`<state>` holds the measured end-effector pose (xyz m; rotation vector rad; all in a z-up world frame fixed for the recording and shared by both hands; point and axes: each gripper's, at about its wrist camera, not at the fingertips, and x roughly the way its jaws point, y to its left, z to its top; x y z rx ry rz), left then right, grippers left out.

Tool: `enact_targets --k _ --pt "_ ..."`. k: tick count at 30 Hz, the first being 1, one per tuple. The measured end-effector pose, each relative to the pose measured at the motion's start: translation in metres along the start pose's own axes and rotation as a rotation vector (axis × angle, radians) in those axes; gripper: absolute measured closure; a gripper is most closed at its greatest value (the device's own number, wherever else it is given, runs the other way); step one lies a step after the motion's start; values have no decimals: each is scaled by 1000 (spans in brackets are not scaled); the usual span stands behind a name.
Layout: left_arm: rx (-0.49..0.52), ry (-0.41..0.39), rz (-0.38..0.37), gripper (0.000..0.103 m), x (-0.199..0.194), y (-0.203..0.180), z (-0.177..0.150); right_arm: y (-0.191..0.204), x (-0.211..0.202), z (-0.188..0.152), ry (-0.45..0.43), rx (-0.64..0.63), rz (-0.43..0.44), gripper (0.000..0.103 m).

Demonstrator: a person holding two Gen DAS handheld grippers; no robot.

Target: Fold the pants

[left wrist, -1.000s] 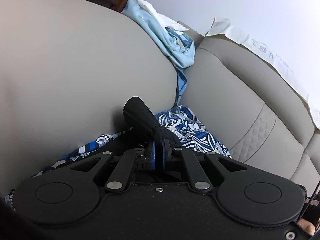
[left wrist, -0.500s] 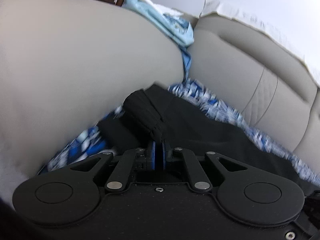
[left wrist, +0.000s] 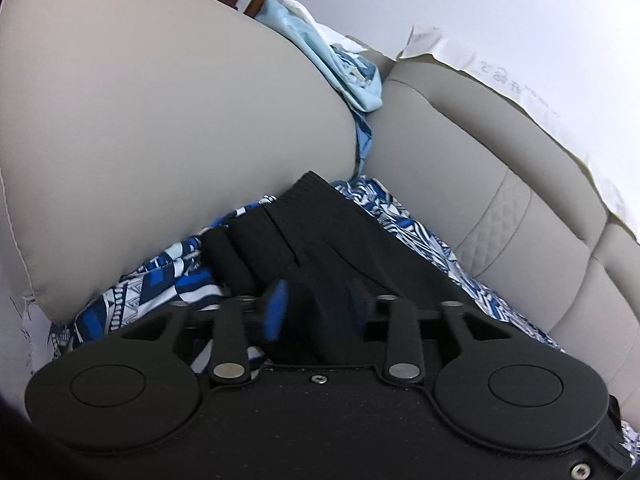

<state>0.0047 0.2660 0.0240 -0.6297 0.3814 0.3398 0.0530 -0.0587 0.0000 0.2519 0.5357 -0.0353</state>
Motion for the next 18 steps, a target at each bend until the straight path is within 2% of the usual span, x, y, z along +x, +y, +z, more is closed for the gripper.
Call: enact_targets --k 3,5,7,9,14,18 --pt "-26 -9 29 63 9 2 5 -2 -3 -3 -2 -20 6 96" --pt "-29 14 36 55 18 1 8 -1 -3 -4 -4 -30 7 96" --pt "-39 43 60 53 28 1 9 0 -3 -5 -6 -40 7 96" --pt "-68 43 53 49 29 4 8 0 -4 -5 -8 -47 7 95" --pt "-129 21 3 22 35 4 8 0 -4 -7 -14 -59 9 95" --pt "-124 -4 13 15 44 -3 7 0 -4 -8 -20 -72 10 94"
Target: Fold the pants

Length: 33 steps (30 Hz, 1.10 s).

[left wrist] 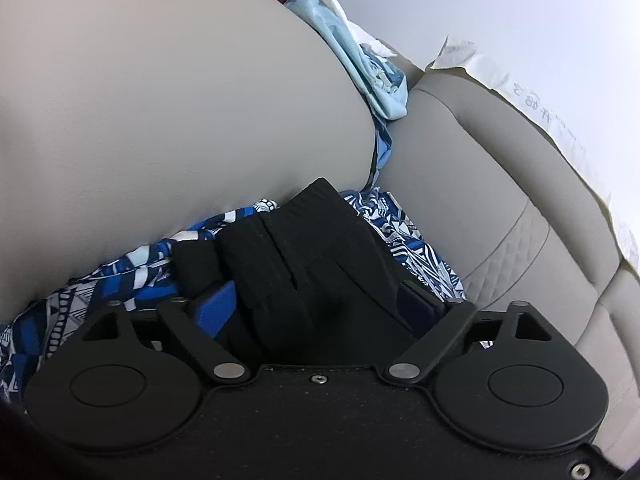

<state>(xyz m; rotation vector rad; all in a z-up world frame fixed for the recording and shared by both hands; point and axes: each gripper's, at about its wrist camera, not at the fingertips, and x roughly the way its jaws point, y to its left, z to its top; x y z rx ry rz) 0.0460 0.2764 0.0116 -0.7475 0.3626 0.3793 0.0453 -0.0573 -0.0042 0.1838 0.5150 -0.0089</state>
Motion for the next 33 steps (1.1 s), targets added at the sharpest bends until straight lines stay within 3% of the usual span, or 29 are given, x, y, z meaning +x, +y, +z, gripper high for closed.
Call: enact_targets --k 3,4,5,6,7,10,13,14,15,17,20,23,25,28,29,33 --pt "51 -17 40 15 6 -9 -3 -1 0 0 0 -3 4 94" --pt "70 -15 64 24 8 -12 -4 -1 0 0 0 -6 5 94" --pt "94 -15 103 55 10 -16 -3 0 0 0 0 -7 4 94" --pt "119 -19 157 78 12 -19 -2 1 0 0 0 -9 4 94" --pt "126 -16 179 89 13 -19 -1 1 0 0 1 -10 5 94" --pt "46 -38 103 88 3 -12 -1 -1 0 1 5 -3 10 94" --pt "90 -8 130 56 13 -16 -3 -1 -1 1 6 4 12 94" --pt "106 -15 122 56 15 -18 -4 -1 -1 1 6 0 10 95" --pt "127 -20 134 58 16 -23 -4 0 -1 1 7 -5 11 95" --pt "164 -32 186 92 15 -29 -5 0 -1 2 13 -4 15 95" --pt "151 -94 190 92 -1 -30 -7 -3 -3 3 24 14 26 95" --pt "232 -149 231 93 -11 -39 -12 -4 -6 2 33 21 32 95" --pt "273 -142 267 93 -9 -40 -16 -3 -9 -1 36 18 37 95" --pt "235 -73 302 92 0 -30 -16 -4 -12 -3 27 15 36 90" --pt "222 -62 304 91 1 -25 -16 -7 -11 -2 20 23 30 72" --pt "262 -64 312 91 2 -26 -17 -29 -3 7 -9 65 -30 72"
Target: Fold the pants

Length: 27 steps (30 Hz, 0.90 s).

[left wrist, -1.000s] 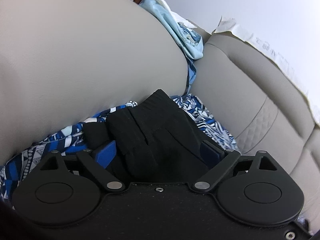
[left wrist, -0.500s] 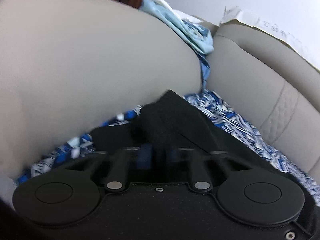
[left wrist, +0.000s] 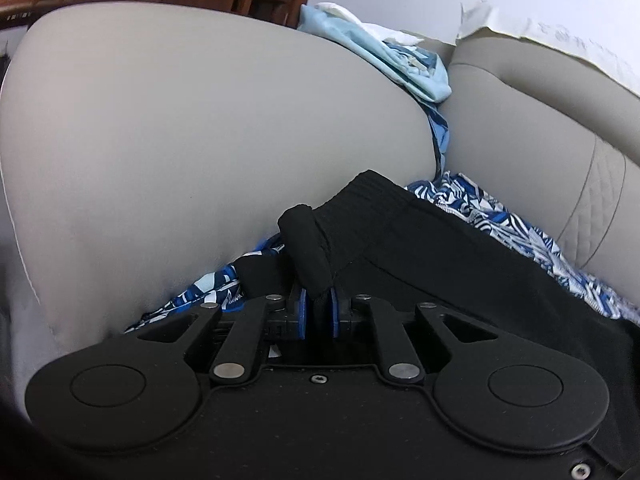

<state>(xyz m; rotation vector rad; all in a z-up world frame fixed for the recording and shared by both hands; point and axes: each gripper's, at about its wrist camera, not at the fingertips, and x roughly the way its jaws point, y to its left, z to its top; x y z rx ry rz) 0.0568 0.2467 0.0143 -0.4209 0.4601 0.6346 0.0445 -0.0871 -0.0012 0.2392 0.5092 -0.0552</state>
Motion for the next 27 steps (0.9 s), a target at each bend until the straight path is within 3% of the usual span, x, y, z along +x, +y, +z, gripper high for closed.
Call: enact_targets --k 5,9,15,21,25,27 --pt "-35 9 -24 90 4 2 0 -44 20 29 -35 59 -99 70" --pt "-111 31 -65 90 7 15 3 -82 38 55 -66 91 -243 72" --pt "-102 18 -70 89 8 16 1 -146 72 92 -81 82 -448 74" --pt "-217 56 -125 88 13 32 5 -215 105 138 -49 91 -534 73" --pt "-222 56 -127 88 14 34 4 -253 140 171 -5 46 -575 70" --pt "-209 46 -124 88 14 34 3 -268 158 185 35 5 -571 60"
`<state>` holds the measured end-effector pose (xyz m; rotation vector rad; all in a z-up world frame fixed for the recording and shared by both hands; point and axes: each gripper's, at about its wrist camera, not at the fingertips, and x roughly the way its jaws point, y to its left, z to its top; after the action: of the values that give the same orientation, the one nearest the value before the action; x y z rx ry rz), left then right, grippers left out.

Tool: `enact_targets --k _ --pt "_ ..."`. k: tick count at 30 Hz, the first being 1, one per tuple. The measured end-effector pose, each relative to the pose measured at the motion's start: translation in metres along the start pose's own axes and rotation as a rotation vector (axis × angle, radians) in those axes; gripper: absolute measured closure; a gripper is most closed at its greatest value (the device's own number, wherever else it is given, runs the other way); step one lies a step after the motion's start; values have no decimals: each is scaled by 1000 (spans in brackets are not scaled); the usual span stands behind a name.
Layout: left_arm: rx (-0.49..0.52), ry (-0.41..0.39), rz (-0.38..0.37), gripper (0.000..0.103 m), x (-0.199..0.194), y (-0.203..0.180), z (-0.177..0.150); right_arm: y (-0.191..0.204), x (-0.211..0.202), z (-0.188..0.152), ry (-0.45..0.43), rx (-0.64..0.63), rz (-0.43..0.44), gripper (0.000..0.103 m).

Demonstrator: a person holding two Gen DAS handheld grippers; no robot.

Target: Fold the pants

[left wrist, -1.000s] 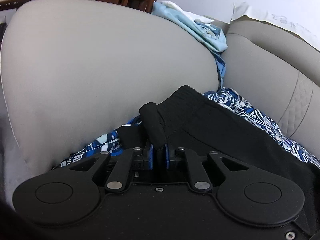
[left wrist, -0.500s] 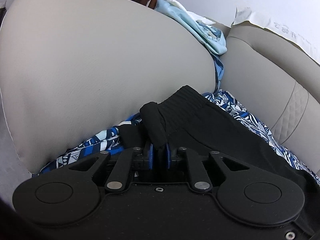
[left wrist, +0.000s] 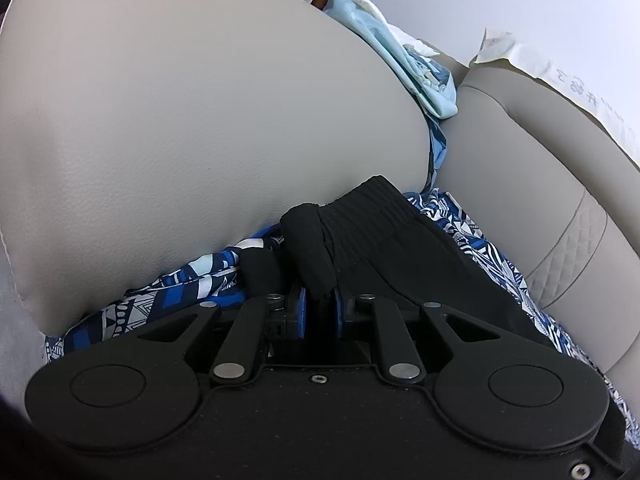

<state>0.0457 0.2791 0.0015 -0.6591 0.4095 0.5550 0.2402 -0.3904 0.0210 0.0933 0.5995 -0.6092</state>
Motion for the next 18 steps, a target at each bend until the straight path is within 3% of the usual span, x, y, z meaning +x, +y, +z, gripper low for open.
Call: enact_targets --k 4,5,6,8,11,15,18 --pt "-7 -8 0 88 2 -2 -2 -1 35 25 20 -85 39 55" --pt "-19 -10 4 87 2 -3 -2 -3 43 30 31 -85 45 73" --pt "-27 -13 11 87 2 -4 -3 -5 49 36 46 -73 60 97" --pt "-21 -23 32 87 3 -8 -4 -9 52 44 67 -57 59 99" --pt "12 -32 58 86 3 -16 -6 -24 39 51 25 -27 50 99" --pt "48 -25 61 86 3 -19 -5 -64 0 49 -47 27 6 99" --pt "134 6 67 85 5 -26 1 -102 -34 37 -79 86 -29 99"
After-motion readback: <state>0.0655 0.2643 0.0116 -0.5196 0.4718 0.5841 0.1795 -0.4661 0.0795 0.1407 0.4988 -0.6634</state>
